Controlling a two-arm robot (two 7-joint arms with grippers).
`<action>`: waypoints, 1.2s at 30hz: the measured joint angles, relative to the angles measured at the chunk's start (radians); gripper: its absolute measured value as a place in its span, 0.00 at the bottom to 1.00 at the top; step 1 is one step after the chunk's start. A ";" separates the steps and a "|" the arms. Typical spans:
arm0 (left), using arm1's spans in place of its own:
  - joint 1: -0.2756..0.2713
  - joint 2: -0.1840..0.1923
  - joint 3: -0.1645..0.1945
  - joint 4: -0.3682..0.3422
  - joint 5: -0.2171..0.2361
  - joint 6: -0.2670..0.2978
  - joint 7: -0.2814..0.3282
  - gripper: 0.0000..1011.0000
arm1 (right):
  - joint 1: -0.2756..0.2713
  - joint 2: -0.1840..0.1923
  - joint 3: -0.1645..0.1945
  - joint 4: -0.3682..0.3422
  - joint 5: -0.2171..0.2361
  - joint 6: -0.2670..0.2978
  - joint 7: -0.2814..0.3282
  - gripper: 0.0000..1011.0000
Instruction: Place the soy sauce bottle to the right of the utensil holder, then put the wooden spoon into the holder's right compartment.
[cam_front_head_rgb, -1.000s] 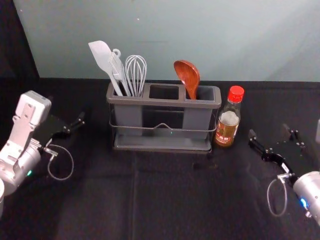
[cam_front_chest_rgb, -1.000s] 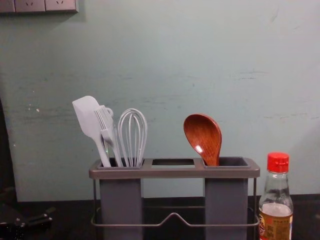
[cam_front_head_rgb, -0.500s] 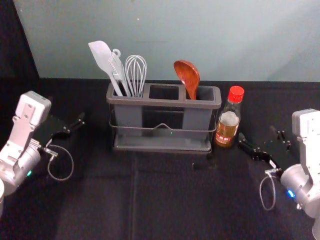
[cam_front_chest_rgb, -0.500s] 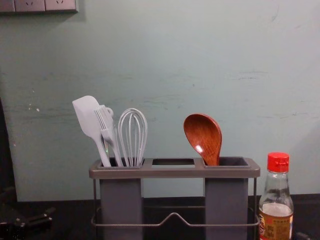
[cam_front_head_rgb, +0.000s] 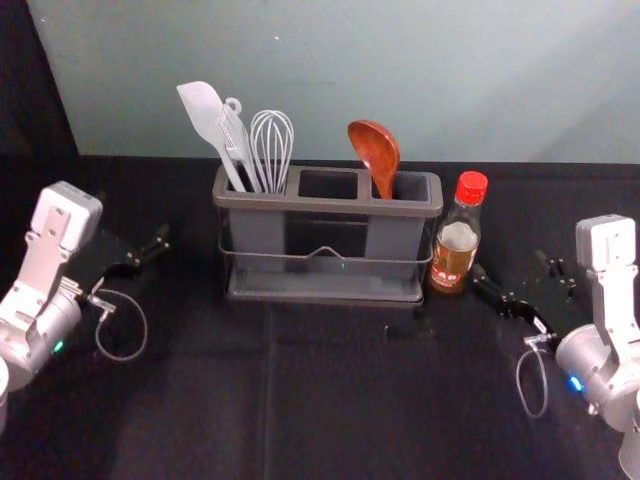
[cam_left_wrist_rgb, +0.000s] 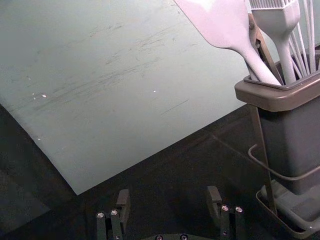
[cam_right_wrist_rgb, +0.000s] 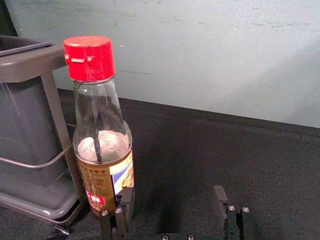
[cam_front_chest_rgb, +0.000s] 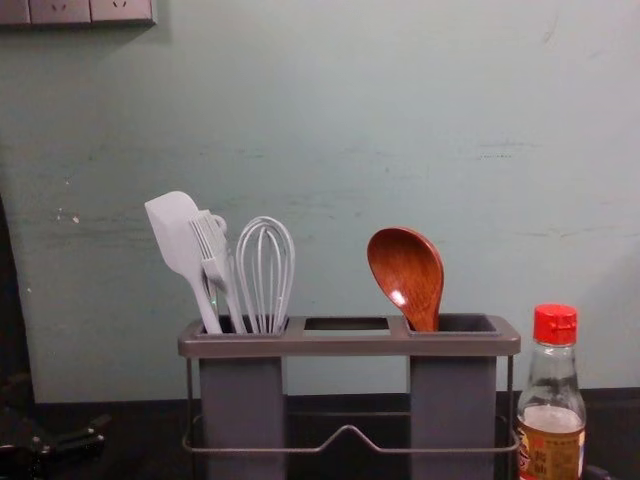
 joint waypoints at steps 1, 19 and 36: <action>0.000 0.000 0.000 0.000 0.000 0.000 0.000 0.99 | 0.000 0.000 0.000 0.000 0.000 0.000 0.000 0.99; 0.000 0.000 0.000 0.000 0.000 0.000 0.000 0.99 | -0.003 0.002 0.002 -0.005 0.003 -0.001 0.000 0.99; 0.000 0.000 0.000 0.000 0.000 0.000 0.000 0.99 | -0.004 0.003 0.002 -0.006 0.004 -0.001 0.000 0.99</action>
